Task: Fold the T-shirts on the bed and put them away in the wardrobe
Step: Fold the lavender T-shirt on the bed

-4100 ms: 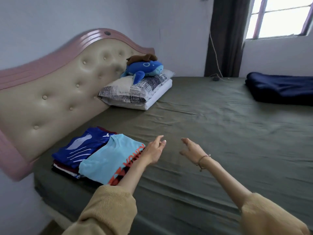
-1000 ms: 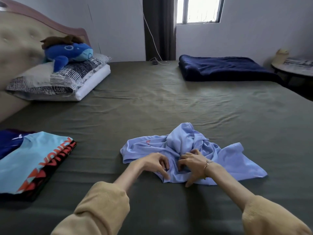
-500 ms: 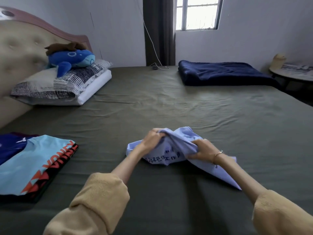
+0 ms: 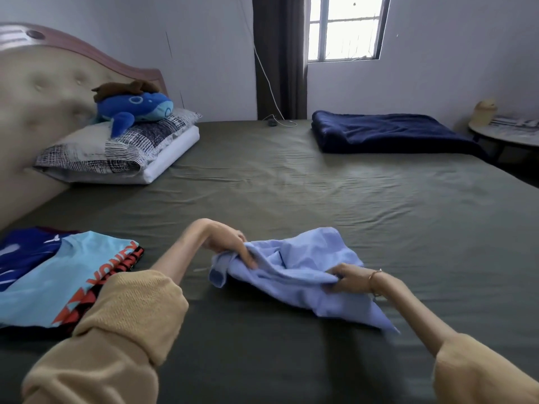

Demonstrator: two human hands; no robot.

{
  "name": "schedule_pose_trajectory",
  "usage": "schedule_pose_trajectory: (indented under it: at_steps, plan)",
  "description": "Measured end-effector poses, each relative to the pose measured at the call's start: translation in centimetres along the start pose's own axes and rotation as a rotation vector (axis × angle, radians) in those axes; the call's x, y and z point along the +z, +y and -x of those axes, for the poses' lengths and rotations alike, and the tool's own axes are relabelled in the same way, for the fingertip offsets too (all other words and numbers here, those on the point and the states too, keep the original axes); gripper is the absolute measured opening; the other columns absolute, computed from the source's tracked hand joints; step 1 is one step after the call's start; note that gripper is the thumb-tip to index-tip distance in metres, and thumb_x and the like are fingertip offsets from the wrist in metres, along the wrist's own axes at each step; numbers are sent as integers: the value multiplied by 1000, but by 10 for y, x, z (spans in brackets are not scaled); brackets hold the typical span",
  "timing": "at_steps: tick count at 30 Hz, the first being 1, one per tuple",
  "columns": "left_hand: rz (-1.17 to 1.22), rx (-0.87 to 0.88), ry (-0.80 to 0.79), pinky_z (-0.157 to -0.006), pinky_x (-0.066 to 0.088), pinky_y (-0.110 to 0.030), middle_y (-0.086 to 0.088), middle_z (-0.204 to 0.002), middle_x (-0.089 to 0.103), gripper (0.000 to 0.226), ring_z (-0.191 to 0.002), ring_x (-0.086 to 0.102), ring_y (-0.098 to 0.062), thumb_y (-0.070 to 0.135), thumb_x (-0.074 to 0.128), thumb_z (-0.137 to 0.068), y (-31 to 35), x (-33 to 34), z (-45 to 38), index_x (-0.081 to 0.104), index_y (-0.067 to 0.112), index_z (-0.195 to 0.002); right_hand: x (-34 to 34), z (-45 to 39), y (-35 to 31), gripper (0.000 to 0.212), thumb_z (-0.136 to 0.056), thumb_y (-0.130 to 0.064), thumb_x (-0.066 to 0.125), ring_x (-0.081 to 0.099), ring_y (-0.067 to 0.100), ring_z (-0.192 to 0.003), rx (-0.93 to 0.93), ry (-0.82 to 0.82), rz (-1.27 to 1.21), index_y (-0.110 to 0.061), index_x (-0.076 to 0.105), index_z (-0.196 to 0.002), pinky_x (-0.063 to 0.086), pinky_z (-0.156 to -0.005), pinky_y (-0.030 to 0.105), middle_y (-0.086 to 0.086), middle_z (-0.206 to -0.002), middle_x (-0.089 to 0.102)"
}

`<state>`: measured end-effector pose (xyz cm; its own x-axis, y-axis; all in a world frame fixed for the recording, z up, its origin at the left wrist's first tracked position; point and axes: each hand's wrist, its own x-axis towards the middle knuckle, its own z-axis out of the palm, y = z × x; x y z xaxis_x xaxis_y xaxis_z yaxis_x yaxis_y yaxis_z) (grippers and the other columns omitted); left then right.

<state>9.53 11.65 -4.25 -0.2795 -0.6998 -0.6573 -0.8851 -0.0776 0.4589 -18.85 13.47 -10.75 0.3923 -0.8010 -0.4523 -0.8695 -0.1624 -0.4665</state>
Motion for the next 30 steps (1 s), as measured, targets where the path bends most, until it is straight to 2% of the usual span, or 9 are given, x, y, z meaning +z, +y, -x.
schedule_pose_trajectory:
  at_steps: [4,6,8,11,14,18,23,26,30]
  plan:
    - [182,-79,-339,-73,55,-25,-6,-92,72,14,-81,68,-15,15,60,-90,2,-7,13,65,6,-99,-12,13,-20,26,-86,-28,65,59,15,-98,84,-457,-29,-15,64,-109,49,-94,29,2,-101,64]
    - [221,-24,-325,-76,56,-27,-6,-92,72,16,-83,68,-16,15,62,-87,6,-12,15,65,6,-101,-25,12,-30,25,-83,-34,69,61,17,-94,98,-507,57,-17,63,-101,50,-95,33,1,-97,65]
    - [348,121,-38,-78,54,-28,-6,-92,72,14,-83,67,-18,13,67,-85,7,-23,3,66,6,-97,-45,-1,-38,19,-86,-32,66,56,15,-85,39,-260,183,-14,62,-89,49,-76,23,2,-91,60]
    - [738,300,757,-77,47,-30,-11,-102,63,23,-93,58,-22,5,59,-91,2,-49,-23,60,-3,-113,-83,-32,-35,24,-90,-19,60,45,14,-86,-91,517,21,-1,63,-105,35,-67,25,7,-92,52]
    - [934,387,847,-73,50,-24,-14,-125,57,49,-99,58,-20,9,63,-88,1,-56,-36,42,-1,-132,-104,-46,-30,47,-92,-16,56,44,17,-114,-182,638,-374,-9,41,-136,35,-97,28,5,-122,46]
    - [710,97,797,-109,32,-34,-16,-154,20,84,-138,30,-29,3,62,-88,-16,-23,-65,5,1,-150,-80,-60,-26,58,-90,-17,61,40,23,-129,-120,509,-151,-8,34,-140,32,-100,25,11,-143,39]
    - [439,-277,646,-112,28,-37,-21,-150,26,86,-139,26,-31,24,72,-81,-49,30,-89,20,2,-146,-19,-80,5,69,-77,-28,72,52,19,-102,156,203,-9,-12,39,-135,45,-76,24,8,-120,53]
    - [88,-319,463,-114,23,-45,-18,-153,5,106,-143,9,-36,36,79,-71,-55,56,-94,12,18,-150,8,-85,11,74,-74,-36,73,46,27,-120,184,201,225,-15,35,-133,43,-89,30,14,-128,45]
    - [-145,-237,612,-103,36,-45,-12,-139,38,35,-128,38,-31,19,54,-91,-57,60,-99,45,18,-125,11,-86,5,29,-88,-19,53,54,26,-114,208,456,277,-16,52,-117,43,-87,32,10,-124,56]
